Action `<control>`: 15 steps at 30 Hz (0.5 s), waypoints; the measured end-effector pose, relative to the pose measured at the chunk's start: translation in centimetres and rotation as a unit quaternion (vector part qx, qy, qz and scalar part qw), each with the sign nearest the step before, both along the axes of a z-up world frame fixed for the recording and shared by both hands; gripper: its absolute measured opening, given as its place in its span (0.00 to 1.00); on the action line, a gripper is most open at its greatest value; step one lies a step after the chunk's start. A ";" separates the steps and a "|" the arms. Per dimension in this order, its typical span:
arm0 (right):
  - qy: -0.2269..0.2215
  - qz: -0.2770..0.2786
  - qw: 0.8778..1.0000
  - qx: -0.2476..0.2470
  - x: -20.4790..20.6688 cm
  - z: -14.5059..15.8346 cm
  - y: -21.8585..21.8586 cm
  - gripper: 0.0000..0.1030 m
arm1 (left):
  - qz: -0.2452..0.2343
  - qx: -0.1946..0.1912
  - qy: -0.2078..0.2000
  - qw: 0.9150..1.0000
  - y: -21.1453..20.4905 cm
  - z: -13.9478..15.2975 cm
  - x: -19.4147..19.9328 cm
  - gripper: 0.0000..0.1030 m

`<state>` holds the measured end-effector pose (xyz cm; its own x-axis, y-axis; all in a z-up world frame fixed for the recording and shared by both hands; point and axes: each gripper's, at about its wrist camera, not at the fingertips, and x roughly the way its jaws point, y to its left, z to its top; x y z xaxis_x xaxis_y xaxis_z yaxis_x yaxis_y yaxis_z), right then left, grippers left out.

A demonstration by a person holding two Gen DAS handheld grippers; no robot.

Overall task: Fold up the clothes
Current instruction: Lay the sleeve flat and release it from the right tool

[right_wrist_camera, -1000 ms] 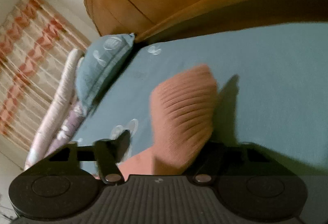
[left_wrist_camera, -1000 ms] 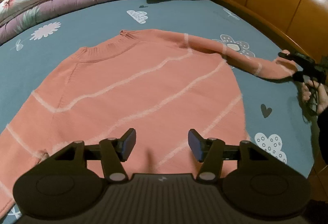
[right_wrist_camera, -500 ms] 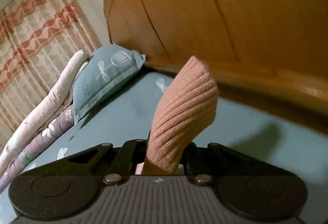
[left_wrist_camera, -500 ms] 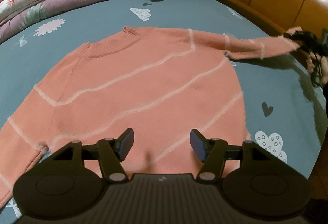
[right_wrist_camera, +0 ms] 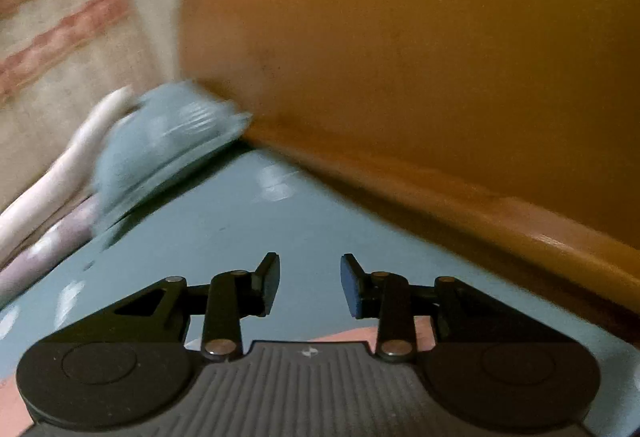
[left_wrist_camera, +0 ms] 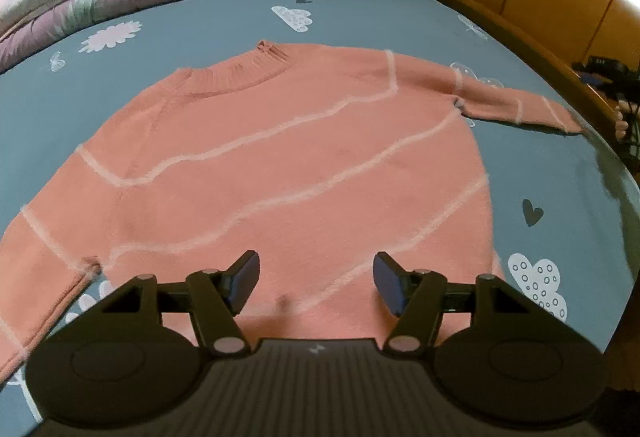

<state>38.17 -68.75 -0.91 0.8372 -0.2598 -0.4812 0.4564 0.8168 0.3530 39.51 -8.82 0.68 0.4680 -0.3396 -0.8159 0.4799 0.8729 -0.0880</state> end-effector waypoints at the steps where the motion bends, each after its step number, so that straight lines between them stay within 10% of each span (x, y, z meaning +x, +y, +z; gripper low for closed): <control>1: 0.003 0.031 1.000 -0.004 0.6 0.1 1.1 0.38 | -0.004 -0.001 0.002 1.000 -0.3 -0.2 0.1 0.61; 7: 0.067 0.202 0.974 -0.077 7.0 -1.9 9.4 0.38 | -0.029 -0.005 0.010 1.000 -1.9 -1.1 -0.6 0.62; 15: 0.173 0.344 0.903 -0.191 13.0 -6.6 15.2 0.41 | -0.004 0.002 0.030 1.000 -0.5 -2.2 -2.2 0.62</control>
